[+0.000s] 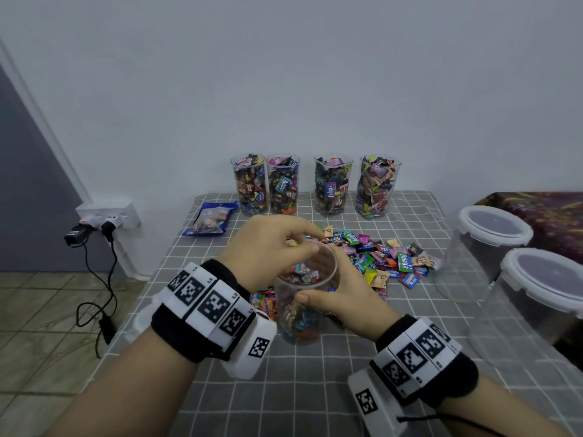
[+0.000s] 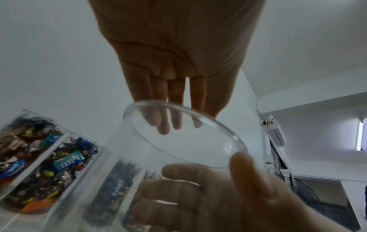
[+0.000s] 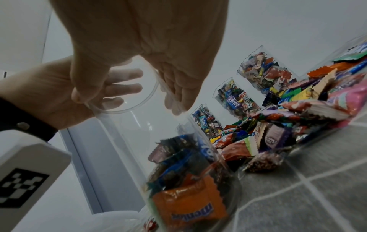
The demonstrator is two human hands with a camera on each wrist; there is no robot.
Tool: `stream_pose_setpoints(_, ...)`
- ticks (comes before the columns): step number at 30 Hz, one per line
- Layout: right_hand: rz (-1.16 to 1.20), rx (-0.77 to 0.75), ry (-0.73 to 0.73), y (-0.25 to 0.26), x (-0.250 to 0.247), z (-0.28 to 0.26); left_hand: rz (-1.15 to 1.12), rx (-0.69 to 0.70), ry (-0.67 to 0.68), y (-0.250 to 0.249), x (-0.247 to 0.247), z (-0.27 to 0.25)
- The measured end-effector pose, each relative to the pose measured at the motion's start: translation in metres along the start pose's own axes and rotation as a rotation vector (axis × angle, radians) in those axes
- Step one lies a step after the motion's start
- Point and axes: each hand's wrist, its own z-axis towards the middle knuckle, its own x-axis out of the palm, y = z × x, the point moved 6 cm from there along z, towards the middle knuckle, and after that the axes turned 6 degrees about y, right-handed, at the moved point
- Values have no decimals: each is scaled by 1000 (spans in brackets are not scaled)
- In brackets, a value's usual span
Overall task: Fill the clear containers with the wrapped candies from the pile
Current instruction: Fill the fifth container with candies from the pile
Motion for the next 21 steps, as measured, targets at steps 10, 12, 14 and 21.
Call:
stream_pose_setpoints(10,-207,62,192,3,-6,3,-118,-246,-298,54,-14,-5)
stream_pose_setpoints(12,-370,69,272,1,-11,5,-55,-314,-243,65,-11,-5)
stream_pose_setpoints(14,-577,127,330,-5,-19,6,22,-394,-132,77,-5,-4)
stream_pose_setpoints(21,-946,322,336,-26,-44,20,189,-510,154,113,29,4)
